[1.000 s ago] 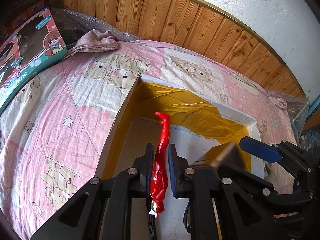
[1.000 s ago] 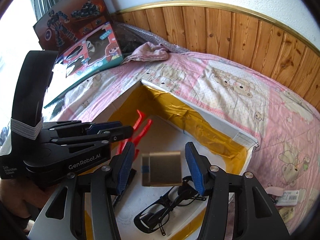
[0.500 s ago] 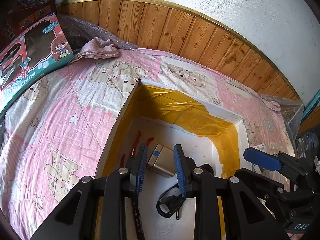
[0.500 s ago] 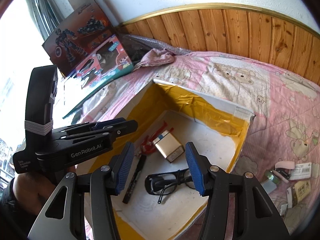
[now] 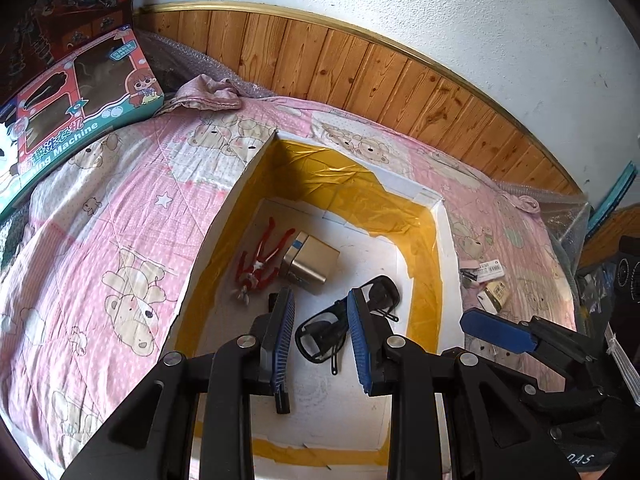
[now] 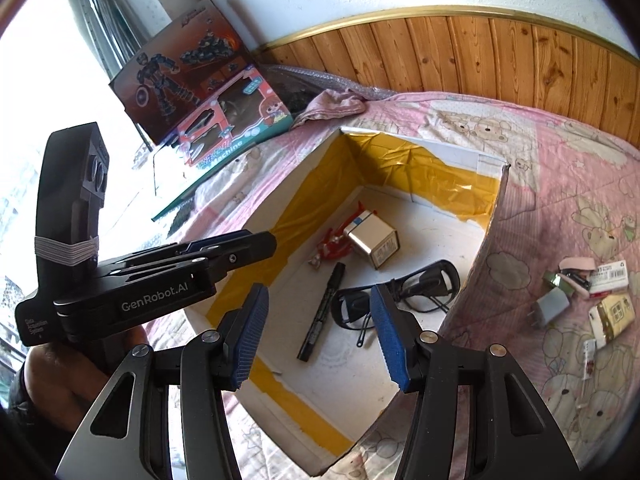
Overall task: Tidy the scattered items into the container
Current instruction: 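Withdraw both open tools from the box back over the bedspread, then reach the right tool to the lighter while the left tool reaches the white charger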
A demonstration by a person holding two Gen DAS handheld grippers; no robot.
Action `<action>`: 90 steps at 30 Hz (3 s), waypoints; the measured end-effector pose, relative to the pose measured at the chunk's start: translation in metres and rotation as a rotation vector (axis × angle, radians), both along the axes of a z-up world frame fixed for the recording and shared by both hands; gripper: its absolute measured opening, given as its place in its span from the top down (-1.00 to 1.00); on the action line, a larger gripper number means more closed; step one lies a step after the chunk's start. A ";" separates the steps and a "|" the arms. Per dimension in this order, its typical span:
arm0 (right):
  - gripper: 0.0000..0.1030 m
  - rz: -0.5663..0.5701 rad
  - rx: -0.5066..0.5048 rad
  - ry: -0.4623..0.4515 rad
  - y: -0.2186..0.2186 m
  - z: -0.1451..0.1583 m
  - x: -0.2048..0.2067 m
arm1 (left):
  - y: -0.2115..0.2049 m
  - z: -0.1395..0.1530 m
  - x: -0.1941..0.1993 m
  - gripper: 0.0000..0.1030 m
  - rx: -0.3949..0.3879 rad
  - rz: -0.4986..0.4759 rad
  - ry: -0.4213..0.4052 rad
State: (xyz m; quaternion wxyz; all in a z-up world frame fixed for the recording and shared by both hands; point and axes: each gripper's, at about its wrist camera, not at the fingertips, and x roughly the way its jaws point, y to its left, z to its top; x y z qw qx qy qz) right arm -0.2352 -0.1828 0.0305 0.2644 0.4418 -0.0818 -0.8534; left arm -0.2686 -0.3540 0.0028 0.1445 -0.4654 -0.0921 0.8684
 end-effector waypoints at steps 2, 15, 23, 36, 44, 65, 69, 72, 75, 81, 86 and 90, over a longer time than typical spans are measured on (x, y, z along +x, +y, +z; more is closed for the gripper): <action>-0.09 -0.003 -0.004 0.001 0.001 0.001 0.011 | 0.000 0.004 0.011 0.44 0.000 -0.002 0.009; -0.09 -0.043 -0.052 0.029 0.022 0.010 0.086 | 0.020 0.023 0.088 0.44 0.003 -0.050 0.051; -0.09 -0.087 -0.075 0.032 0.051 0.002 0.134 | 0.052 0.024 0.130 0.44 0.003 -0.110 0.063; -0.08 -0.267 -0.027 0.063 0.132 0.006 0.187 | 0.129 0.008 0.163 0.44 0.047 -0.241 0.034; -0.08 -0.422 -0.024 0.128 0.183 0.031 0.214 | 0.196 0.042 0.173 0.44 0.030 -0.379 0.099; -0.08 -0.507 -0.007 0.133 0.206 0.029 0.245 | 0.245 0.065 0.215 0.44 0.051 -0.486 0.138; -0.08 -0.520 -0.006 0.093 0.213 0.015 0.236 | 0.249 0.054 0.205 0.44 0.055 -0.488 0.115; -0.08 -0.529 -0.011 0.065 0.218 0.002 0.226 | 0.251 0.042 0.193 0.44 0.047 -0.487 0.092; -0.08 -0.537 -0.018 0.037 0.225 -0.010 0.213 | 0.253 0.029 0.178 0.27 0.023 -0.480 0.084; -0.08 -0.534 -0.005 -0.025 0.238 -0.039 0.173 | 0.250 -0.003 0.137 0.21 -0.045 -0.455 0.062; -0.08 -0.519 0.043 -0.072 0.249 -0.064 0.136 | 0.253 -0.040 0.096 0.18 -0.043 -0.432 -0.011; -0.08 -0.510 0.061 -0.106 0.261 -0.086 0.106 | 0.265 -0.066 0.062 0.18 -0.053 -0.414 -0.060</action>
